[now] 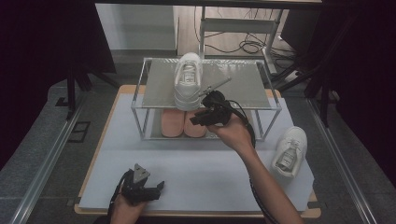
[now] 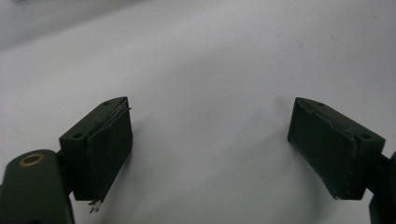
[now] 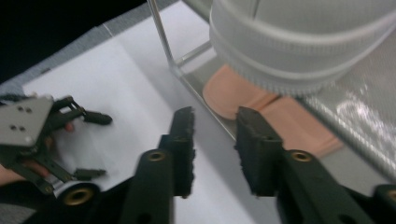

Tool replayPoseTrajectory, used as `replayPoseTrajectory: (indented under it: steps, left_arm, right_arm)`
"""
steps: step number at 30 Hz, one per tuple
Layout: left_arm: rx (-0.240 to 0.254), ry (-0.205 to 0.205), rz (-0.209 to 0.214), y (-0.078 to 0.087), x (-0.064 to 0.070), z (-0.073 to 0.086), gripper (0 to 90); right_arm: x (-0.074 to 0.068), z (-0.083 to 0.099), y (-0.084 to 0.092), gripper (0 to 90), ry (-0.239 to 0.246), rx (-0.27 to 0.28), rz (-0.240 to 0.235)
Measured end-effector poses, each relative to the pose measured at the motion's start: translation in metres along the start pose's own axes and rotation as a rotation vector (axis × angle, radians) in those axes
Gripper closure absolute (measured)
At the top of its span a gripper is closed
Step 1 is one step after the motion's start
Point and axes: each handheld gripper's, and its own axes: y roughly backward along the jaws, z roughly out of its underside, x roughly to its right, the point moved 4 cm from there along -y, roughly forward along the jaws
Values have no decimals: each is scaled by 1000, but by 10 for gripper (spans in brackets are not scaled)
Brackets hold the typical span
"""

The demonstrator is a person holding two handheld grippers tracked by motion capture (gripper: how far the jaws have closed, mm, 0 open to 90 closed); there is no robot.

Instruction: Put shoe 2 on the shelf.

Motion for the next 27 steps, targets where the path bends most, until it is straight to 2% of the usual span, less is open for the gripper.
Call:
replayPoseTrajectory:
  steps: [5,10,19,27]
  left_arm:
    - [1,-1,0,0,0,0,138]
    - [-2,-2,-2,0,0,0,139]
    - [2,1,-2,0,0,0,139]
    - [1,1,-2,0,0,0,139]
  right_arm:
    - [-2,13,2,520,16,-36,21]
    - [-2,28,7,431,24,-38,39]
    - [7,63,27,397,1,11,15]
    - [22,102,50,394,-27,5,34]
